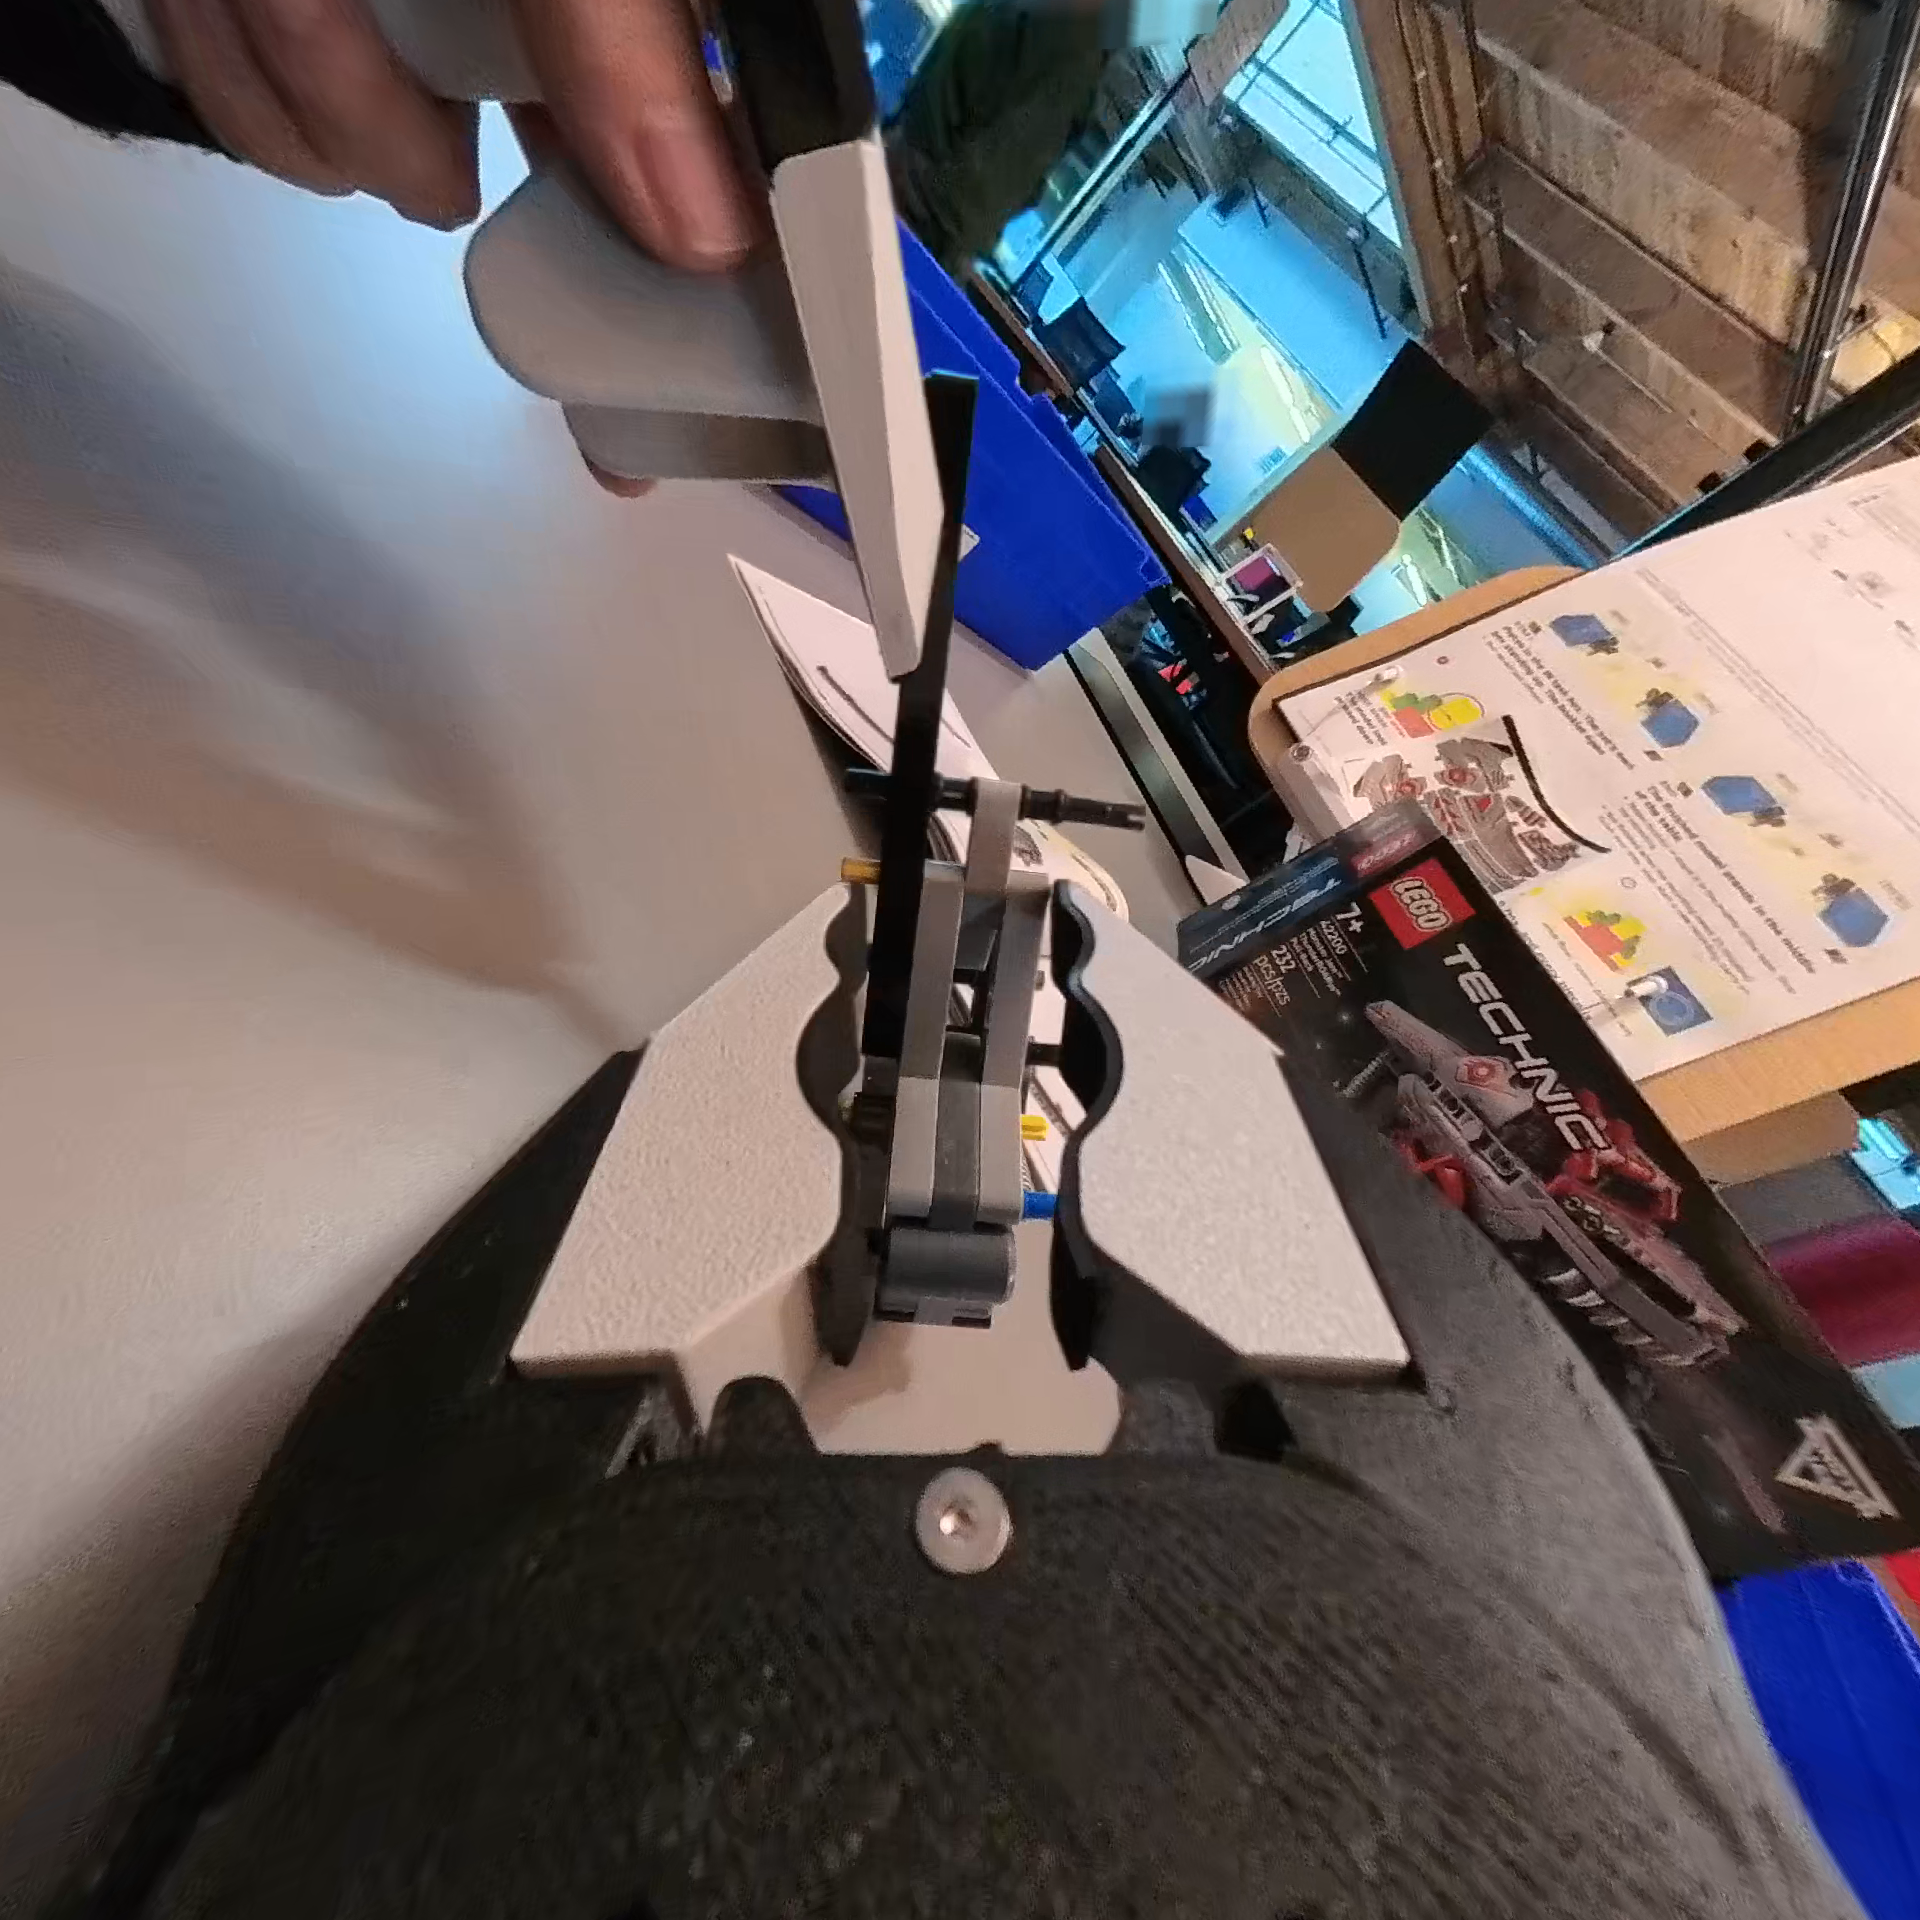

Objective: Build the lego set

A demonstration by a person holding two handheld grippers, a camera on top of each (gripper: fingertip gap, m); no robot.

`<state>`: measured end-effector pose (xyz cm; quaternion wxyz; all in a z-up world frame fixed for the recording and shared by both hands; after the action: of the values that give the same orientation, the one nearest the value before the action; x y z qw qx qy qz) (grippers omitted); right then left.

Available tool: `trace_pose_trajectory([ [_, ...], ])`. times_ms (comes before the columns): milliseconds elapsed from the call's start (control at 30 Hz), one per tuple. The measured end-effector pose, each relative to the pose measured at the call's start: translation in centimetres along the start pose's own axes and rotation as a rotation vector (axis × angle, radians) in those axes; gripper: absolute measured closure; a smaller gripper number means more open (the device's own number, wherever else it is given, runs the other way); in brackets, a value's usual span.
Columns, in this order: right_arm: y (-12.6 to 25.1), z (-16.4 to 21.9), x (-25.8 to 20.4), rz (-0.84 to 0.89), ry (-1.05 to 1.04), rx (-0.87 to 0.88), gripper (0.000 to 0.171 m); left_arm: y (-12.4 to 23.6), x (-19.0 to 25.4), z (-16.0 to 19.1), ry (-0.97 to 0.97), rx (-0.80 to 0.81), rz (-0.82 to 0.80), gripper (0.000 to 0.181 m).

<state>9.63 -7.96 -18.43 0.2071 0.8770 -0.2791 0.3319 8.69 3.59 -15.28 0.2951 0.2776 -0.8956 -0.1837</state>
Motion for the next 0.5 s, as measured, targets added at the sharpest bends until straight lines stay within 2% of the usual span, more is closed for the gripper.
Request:
trace_pose_trajectory([
  [33,0.0,0.0,0.0,0.004,0.009,-0.002,0.139,0.0,0.0,0.0,-0.001,-0.003,0.000,0.177],
  [233,0.0,-0.1,-0.1,-0.065,0.009,-0.002,0.139,0.2,-0.1,0.5,-0.016,-0.038,-0.002,0.177],
  [500,-0.1,-0.4,-1.0,-0.036,0.100,-0.018,0.140,0.5,-0.5,1.5,0.006,-0.036,0.005,0.176],
])
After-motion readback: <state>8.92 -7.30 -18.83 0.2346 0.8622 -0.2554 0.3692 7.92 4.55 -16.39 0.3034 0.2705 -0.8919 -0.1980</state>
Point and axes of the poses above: each gripper's, where its closed fingertips meet, y back along the fingers, z out of its underside, x = y × z across the jaws, the point moved 6 cm from there along y, back along the fingers, and after that the axes turned 4 degrees about -x, right-handed, at the moved point
